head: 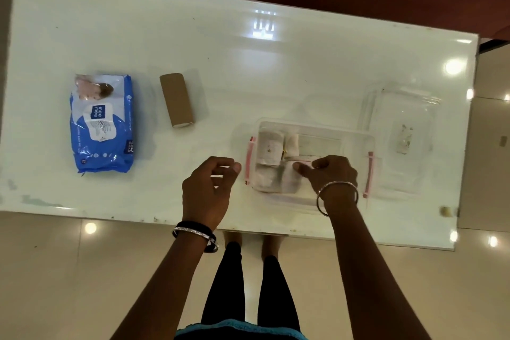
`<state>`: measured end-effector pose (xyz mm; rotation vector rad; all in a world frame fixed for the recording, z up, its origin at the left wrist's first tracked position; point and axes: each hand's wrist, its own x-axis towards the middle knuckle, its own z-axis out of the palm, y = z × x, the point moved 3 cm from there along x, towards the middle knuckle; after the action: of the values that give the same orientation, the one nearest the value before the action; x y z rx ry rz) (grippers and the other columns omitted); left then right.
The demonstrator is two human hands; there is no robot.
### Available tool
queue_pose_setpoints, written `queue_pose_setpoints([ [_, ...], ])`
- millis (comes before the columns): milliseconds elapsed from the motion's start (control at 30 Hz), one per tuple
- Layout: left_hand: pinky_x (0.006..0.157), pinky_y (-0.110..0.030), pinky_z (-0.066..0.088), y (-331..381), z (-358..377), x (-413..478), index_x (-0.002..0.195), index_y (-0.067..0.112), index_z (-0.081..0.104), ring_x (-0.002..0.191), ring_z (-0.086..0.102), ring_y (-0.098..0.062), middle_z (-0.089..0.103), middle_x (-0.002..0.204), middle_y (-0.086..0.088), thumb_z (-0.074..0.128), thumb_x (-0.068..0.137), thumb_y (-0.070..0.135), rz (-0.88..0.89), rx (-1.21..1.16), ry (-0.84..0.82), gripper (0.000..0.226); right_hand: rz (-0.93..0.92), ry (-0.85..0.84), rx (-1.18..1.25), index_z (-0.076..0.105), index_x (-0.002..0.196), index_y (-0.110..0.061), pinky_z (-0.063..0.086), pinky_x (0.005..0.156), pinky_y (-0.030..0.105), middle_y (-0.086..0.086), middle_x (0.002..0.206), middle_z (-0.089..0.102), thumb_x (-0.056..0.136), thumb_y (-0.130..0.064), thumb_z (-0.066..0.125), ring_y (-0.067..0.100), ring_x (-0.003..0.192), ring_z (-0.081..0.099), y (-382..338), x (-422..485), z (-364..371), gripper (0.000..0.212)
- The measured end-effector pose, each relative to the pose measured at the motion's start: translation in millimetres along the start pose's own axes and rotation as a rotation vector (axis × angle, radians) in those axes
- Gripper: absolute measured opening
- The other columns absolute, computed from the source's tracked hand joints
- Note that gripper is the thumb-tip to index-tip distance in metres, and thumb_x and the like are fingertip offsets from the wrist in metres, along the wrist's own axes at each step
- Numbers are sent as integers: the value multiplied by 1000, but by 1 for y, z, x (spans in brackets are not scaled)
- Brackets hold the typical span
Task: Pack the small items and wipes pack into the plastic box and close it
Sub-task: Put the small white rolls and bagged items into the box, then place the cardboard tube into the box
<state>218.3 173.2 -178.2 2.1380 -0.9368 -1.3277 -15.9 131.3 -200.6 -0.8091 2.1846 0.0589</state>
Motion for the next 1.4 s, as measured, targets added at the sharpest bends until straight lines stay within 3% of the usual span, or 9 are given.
queue_pose_setpoints([
  [267,84,-40,57,-12,-54,73,109,16,63,83,68,-20,66,99,1,68,83,31,-134,-84,340,31,-498,246,222,71,79,-18,38,62,3,-5,69,73,84,-30,70,9,67,68,-78,-52,-7,13],
  [367,79,-24,43,-10,-60,99,116,11,59,84,58,-12,66,113,-5,71,81,37,-162,16,352,45,-646,217,287,71,79,-17,44,65,8,-7,70,72,84,-26,69,4,64,66,-121,-70,17,10],
  [467,81,-30,46,-11,-60,121,121,11,55,99,63,-21,66,115,-8,71,77,49,-157,105,331,60,-708,135,302,70,78,-17,53,68,21,-8,70,72,85,-23,67,7,64,67,-155,-77,45,9],
  [567,78,-32,47,-14,-60,141,120,10,55,100,65,-26,69,108,-10,73,72,54,-171,145,298,67,-663,-2,280,71,82,-17,57,73,32,-5,74,73,85,-16,62,13,69,70,-171,-72,72,10],
  [733,74,-28,47,-13,-62,152,111,7,65,95,66,-24,70,104,-8,72,72,55,-152,221,151,63,-496,-191,133,70,112,-17,48,90,22,0,108,73,91,-22,60,17,98,68,-175,-69,102,23],
  [900,80,-41,60,-10,-68,120,107,21,69,83,72,-17,74,95,0,73,72,48,-80,-53,-27,45,-366,-261,170,57,130,-13,39,87,20,3,123,67,95,-38,53,19,109,65,-175,-75,103,43],
  [1067,73,-18,55,25,-79,67,98,35,68,82,71,-4,73,94,10,76,66,42,2,-179,-205,34,-318,-300,446,69,105,-12,57,67,25,5,94,75,87,-44,65,11,66,71,-167,-88,76,37],
  [1233,71,-16,55,49,-68,40,104,30,70,84,71,-8,74,96,4,82,63,23,21,-270,-382,44,-210,-405,840,72,105,-6,57,90,51,13,104,75,76,-27,80,30,99,72,-129,-98,35,36],
  [1400,74,-18,53,54,-41,29,111,35,66,83,70,-8,72,95,3,80,73,19,58,-202,-414,44,-19,-293,1152,70,111,-6,56,90,37,12,111,74,81,-22,69,24,104,71,-66,-94,-9,34],
])
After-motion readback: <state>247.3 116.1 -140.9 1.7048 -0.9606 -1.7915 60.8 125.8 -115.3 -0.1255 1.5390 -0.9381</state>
